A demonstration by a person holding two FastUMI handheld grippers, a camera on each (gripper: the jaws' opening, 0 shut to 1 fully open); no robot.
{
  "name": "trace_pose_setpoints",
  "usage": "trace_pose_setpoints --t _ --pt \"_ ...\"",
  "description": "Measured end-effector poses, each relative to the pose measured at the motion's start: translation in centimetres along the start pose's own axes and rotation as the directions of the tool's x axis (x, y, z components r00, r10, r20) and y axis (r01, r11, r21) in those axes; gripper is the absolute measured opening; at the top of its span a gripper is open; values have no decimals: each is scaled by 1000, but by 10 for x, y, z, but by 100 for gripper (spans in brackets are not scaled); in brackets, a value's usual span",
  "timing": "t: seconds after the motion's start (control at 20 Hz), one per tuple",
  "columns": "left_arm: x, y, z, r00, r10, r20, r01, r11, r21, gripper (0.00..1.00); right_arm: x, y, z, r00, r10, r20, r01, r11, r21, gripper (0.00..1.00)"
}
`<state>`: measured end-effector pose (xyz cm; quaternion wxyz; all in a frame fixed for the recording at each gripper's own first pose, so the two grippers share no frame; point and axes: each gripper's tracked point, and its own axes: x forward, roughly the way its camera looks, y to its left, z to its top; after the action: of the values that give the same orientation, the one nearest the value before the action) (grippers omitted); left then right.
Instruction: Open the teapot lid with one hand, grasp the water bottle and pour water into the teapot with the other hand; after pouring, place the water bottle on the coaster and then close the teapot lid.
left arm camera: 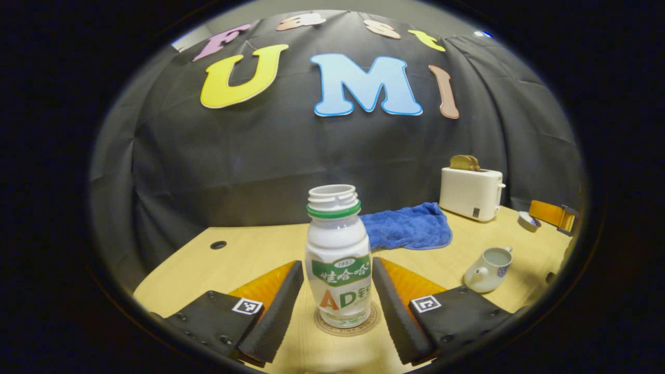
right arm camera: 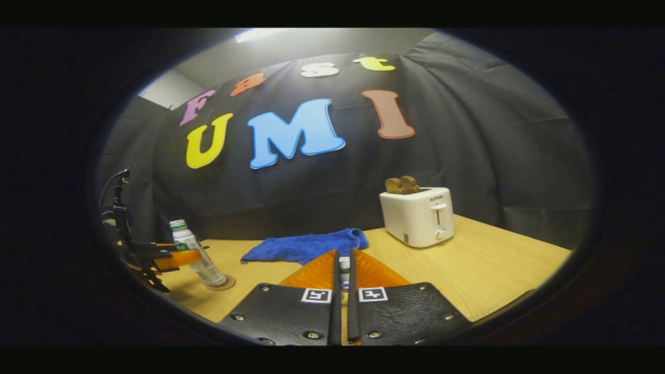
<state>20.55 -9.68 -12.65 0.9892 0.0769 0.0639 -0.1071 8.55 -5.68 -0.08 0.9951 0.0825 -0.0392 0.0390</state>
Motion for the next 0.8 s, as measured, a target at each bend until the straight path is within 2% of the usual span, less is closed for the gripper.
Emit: trace_pose_setpoints --t 0.05,0.1,0.25,0.3,0.4,0.45,0.55,0.8 --pt "-4 0 2 1000 -3 3 3 1000 -1 94 0 7 0 1000 24 2 -24 1000 -1 5" --pt "-7 0 3 1000 -6 7 6 1000 -5 82 1 15 -2 999 46 0 -46 999 -5 5" --pt "-20 -2 6 1000 -14 20 14 1000 -19 82 2 34 -9 996 92 -17 -92 995 -38 5" --pt "-25 -3 6 1000 -18 24 19 999 -26 94 2 41 -12 994 108 -25 -109 993 -40 5" --pt "-33 -6 8 999 -22 29 23 999 -39 94 3 52 -19 989 137 -47 -139 990 -31 5" --pt "-38 -6 7 999 -23 32 24 999 -43 94 4 55 -23 988 144 -58 -146 989 -29 5" --pt "-50 -11 9 999 -28 46 31 998 -62 83 6 57 -28 986 144 -79 -147 989 -34 5" --pt "-78 -21 19 995 -48 84 56 995 -87 94 10 59 -40 983 143 -113 -146 989 -18 5"
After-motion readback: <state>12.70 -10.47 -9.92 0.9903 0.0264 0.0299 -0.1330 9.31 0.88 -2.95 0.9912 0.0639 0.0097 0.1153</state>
